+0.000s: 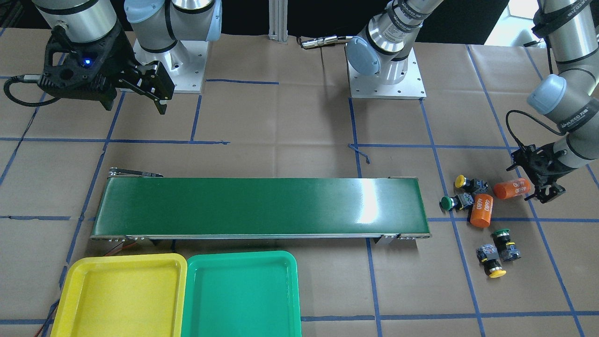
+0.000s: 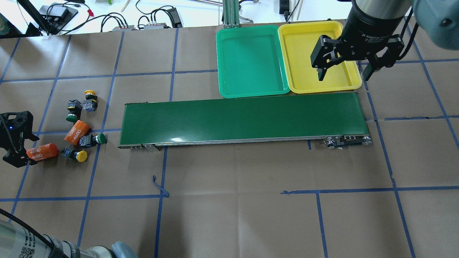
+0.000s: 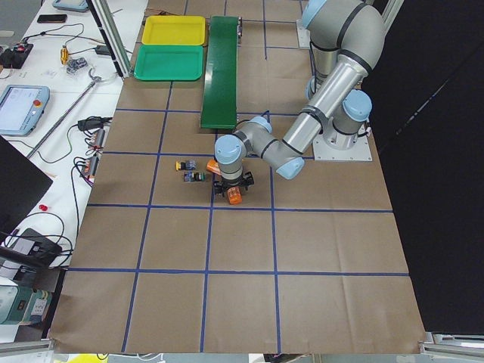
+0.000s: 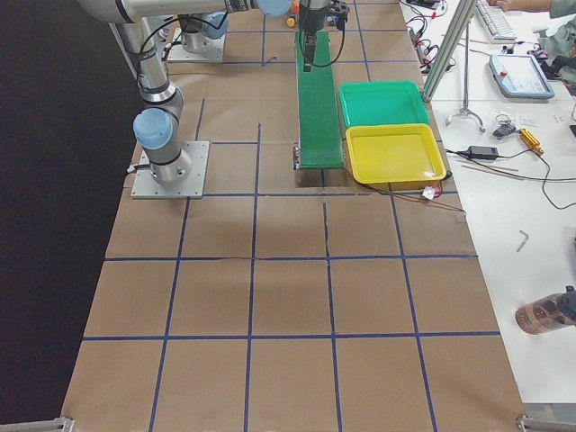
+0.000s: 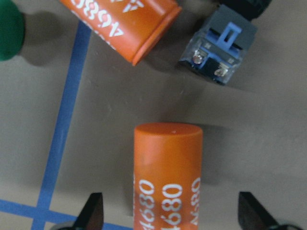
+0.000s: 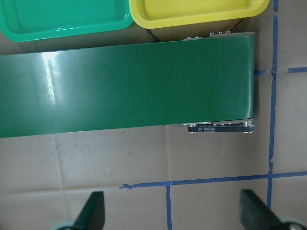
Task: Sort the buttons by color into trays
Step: 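Reach the left gripper to the pile and grasp an orange cylinder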
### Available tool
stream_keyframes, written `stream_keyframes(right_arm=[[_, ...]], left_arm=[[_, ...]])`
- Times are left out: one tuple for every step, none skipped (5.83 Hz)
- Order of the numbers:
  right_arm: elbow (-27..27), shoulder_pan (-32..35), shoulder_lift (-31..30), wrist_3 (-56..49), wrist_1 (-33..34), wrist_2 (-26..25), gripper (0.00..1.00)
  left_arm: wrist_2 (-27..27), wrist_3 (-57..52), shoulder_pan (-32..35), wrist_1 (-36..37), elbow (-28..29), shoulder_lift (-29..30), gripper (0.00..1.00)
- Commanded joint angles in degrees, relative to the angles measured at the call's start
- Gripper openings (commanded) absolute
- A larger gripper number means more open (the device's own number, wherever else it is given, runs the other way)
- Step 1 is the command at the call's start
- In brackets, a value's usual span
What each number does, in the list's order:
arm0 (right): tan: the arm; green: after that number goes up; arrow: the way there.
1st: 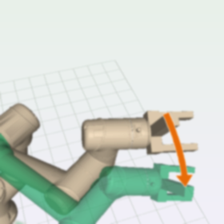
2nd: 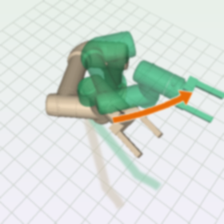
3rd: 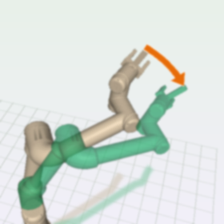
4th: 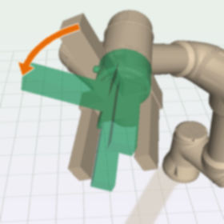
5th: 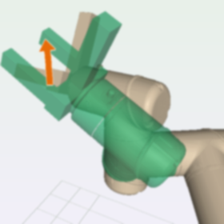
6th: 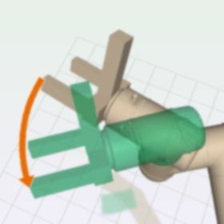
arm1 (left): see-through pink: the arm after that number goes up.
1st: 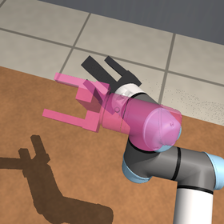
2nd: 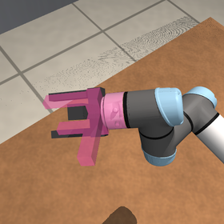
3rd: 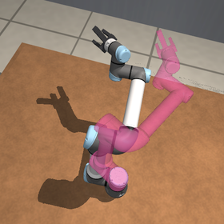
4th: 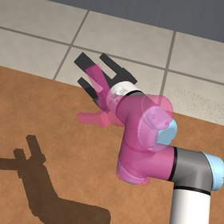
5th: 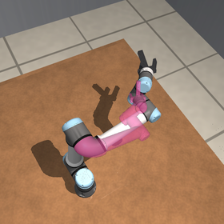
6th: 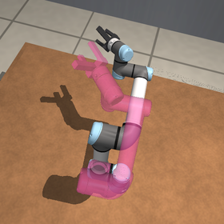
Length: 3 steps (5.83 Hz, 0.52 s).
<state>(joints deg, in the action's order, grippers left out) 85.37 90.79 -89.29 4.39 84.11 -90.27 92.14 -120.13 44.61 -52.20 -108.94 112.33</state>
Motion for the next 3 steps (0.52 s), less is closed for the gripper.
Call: stream_keyframes(right_arm=[[0.1, 0.0, 0.0, 0.0, 0.0, 0.0, 1.00], [0.1, 0.0, 0.1, -0.3, 0.0, 0.0, 1.00], [0.1, 0.0, 0.1, -0.3, 0.0, -0.1, 1.00]], left_arm=[[-0.6, -1.6, 0.0, 2.9, -0.1, 2.1, 0.91], [-2.4, -6.3, -0.1, 3.3, 0.1, 2.2, 0.58], [-2.7, -7.9, 0.0, 3.6, 0.3, 2.1, 0.11]])
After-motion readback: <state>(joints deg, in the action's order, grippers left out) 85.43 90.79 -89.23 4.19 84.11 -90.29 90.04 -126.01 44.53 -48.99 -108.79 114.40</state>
